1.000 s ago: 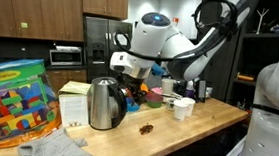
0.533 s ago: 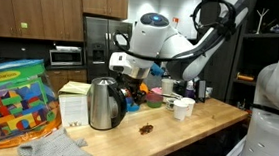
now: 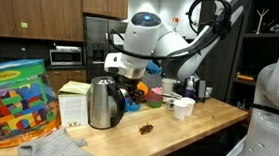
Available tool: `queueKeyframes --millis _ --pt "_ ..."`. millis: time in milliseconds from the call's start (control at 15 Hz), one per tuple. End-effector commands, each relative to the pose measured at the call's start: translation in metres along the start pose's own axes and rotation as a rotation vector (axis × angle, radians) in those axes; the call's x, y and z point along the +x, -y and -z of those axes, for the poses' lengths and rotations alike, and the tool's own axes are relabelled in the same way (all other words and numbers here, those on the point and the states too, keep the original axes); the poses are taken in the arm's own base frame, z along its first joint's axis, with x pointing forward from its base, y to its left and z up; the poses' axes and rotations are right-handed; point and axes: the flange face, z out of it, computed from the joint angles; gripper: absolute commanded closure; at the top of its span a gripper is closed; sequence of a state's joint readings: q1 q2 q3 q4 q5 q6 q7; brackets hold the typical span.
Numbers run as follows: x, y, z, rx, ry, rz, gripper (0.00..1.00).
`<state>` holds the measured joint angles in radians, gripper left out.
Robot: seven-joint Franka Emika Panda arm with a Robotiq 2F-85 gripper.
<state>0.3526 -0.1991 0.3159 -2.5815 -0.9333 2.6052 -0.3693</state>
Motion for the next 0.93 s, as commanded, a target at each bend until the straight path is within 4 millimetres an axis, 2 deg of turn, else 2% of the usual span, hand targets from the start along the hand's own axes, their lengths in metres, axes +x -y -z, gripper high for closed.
queueKeyframes --millis 0,400,867 --pt "0.010 0.006 -0.021 0.071 0.061 0.044 0.00" --pt "0.015 0.002 -0.015 0.061 0.071 0.058 0.00" --pt "-0.002 0.000 0.020 0.020 0.111 0.029 0.00"
